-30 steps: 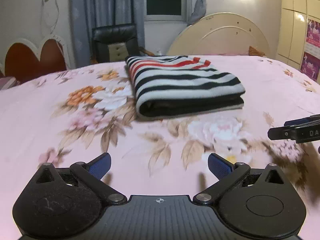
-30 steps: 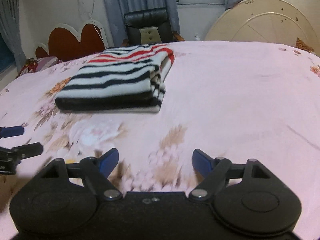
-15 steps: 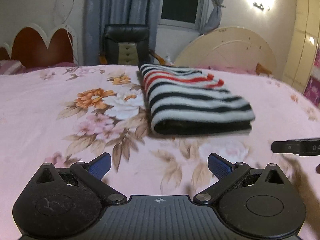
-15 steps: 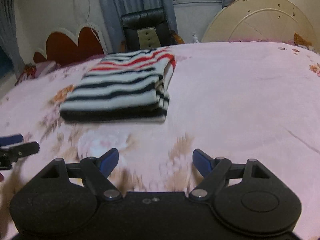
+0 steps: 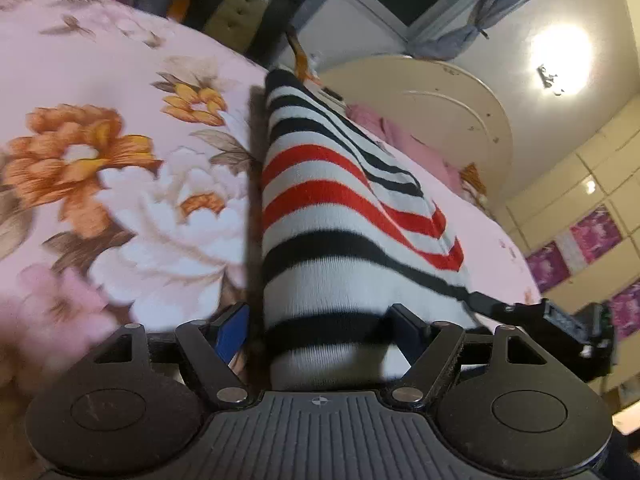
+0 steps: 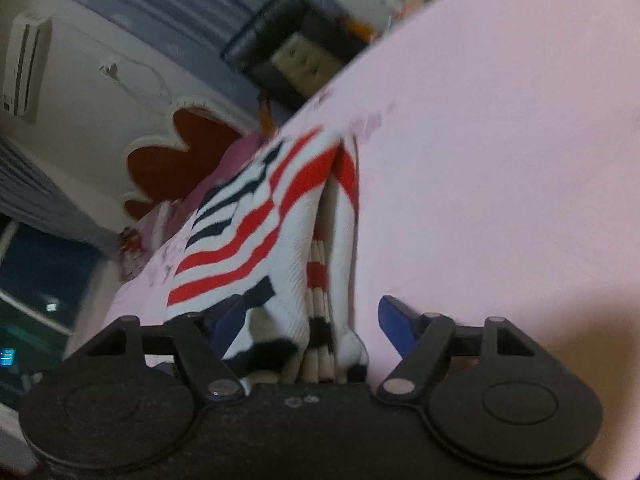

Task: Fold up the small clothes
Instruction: 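Grasp the folded sweater bundle with both grippers and lift it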

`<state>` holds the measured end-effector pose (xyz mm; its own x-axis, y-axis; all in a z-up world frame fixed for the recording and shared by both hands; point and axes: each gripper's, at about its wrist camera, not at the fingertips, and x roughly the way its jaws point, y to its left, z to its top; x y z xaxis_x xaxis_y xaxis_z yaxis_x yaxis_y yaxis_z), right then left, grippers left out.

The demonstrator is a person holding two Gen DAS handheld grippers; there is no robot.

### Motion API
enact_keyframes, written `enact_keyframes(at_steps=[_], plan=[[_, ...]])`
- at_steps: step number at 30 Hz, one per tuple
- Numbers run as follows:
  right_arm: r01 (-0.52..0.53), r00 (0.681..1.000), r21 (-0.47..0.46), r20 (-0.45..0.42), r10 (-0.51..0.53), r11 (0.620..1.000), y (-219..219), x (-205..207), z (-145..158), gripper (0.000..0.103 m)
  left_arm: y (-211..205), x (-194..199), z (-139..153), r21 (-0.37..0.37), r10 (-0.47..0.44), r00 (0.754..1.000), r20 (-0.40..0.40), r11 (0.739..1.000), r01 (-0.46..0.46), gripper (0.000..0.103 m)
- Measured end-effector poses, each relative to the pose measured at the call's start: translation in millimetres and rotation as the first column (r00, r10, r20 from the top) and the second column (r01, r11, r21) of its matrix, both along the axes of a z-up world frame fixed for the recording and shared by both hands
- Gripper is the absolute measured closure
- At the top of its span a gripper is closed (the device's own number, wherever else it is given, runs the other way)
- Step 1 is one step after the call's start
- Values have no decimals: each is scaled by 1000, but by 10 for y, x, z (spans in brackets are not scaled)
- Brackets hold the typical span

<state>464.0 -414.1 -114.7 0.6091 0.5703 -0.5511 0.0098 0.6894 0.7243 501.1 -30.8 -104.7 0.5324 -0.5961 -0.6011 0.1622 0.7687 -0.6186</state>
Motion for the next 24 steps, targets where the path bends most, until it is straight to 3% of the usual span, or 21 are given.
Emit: enact_keyframes(at_steps=[6,14,19,24], plan=[[-89,996,32,15,88,996,84,233,-48,31,-159,336,-87,-31,-46,999,0,998,46,28],[-89,993,-90,67,95,992,395,347,36,32,-296,582,-79,14,-115,992,48,993,114,32],[-70,993,-209,78,88,975,530,318,126,64,-292,535,-44,45,-126,989,80,991,123,45],[-53,987,-308,125,96,950,718,197,324,70,-253,433,56,58,-127,985,112,991,121,53]])
